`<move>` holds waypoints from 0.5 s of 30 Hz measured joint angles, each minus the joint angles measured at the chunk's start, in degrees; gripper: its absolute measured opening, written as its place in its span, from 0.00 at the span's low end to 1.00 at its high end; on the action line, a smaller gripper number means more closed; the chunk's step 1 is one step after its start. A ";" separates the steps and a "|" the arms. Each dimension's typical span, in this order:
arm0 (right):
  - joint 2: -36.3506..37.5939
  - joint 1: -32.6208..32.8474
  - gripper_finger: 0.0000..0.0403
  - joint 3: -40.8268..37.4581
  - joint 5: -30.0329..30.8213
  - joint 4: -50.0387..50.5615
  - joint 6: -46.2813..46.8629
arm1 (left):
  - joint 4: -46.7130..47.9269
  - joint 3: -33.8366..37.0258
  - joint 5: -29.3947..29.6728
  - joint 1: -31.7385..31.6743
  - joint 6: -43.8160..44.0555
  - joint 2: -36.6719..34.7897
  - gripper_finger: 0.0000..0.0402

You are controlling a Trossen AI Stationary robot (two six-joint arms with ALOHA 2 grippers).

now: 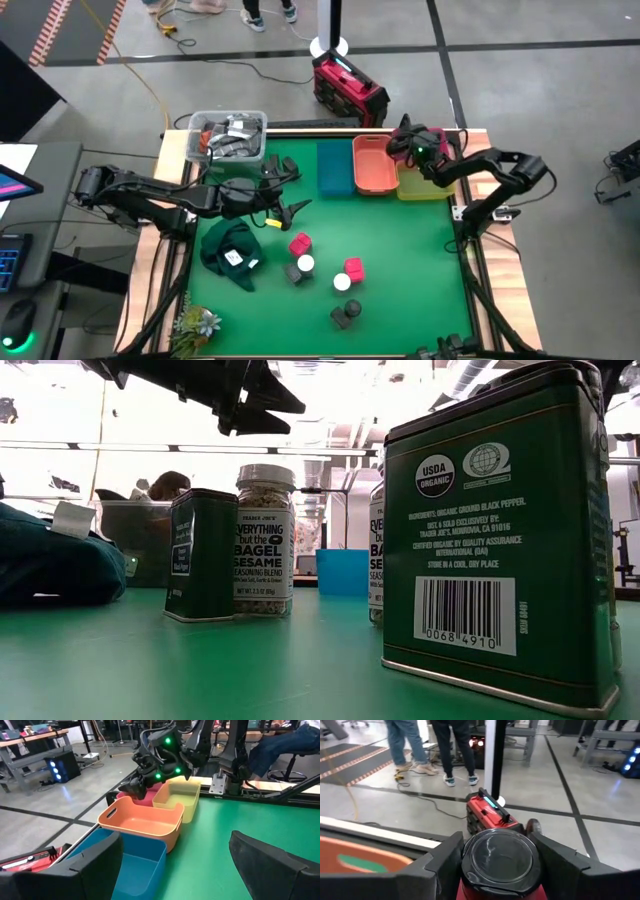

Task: Sort spices by type
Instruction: Put the middle black seasoning bottle into the pink bin

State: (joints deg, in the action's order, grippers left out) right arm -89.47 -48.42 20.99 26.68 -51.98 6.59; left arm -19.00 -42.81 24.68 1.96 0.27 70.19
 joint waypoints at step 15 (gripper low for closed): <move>0.41 0.00 0.61 0.09 -5.17 0.97 -5.77 | 0.24 0.00 -0.01 0.00 0.03 0.00 0.87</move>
State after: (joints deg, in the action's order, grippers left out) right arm -89.06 -48.42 21.08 21.51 -51.01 0.82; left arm -18.76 -42.81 24.67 1.96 0.30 70.19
